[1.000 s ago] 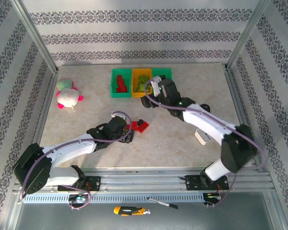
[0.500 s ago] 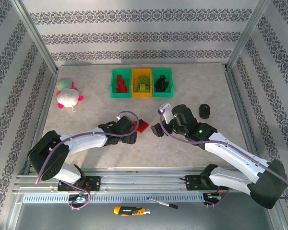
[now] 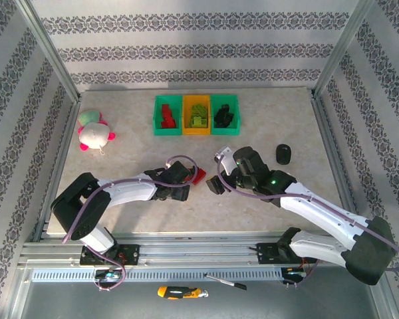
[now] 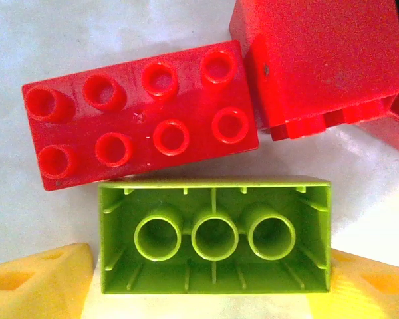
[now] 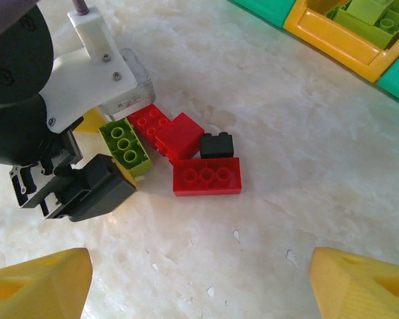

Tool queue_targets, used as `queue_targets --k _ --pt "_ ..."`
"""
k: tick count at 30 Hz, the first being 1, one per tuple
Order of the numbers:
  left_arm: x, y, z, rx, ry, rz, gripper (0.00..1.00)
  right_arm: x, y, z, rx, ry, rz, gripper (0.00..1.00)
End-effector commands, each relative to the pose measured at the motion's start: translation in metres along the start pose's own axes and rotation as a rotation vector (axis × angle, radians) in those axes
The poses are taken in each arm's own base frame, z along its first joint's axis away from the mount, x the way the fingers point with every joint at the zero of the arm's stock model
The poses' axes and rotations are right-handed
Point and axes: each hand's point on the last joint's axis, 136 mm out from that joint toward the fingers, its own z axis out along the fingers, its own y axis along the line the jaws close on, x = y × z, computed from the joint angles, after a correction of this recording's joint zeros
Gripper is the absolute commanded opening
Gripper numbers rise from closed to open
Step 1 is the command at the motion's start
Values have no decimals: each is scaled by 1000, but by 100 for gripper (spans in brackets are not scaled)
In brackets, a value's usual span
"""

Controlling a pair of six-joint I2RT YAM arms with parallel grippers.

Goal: Sort the legos into containers by color
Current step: Pick up the lego from the center of the table, then place the lego in the container.

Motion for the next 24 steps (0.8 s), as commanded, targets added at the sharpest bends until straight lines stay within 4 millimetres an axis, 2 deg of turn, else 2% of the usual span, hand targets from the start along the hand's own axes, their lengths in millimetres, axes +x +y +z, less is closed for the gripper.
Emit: queue_targets --k 1,4,8,12,17,24 --pt "-4 -15 0 44 4 8 74 -1 5 -6 -17 -16 -5 85" --pt "-8 -16 -6 53 -8 4 63 -3 7 -11 -25 -22 -9 85" --pt "-20 -17 -23 54 -30 1 62 -8 10 -19 -36 -46 -13 85" --pt "-45 -20 -46 61 -100 10 62 -18 13 -25 -43 -75 -18 85" --pt "-95 -28 -62 60 -187 47 62 -30 13 -26 -43 -98 -35 85" --pt "-177 -30 -57 53 -293 45 63 -36 7 -31 -7 -134 -34 85"
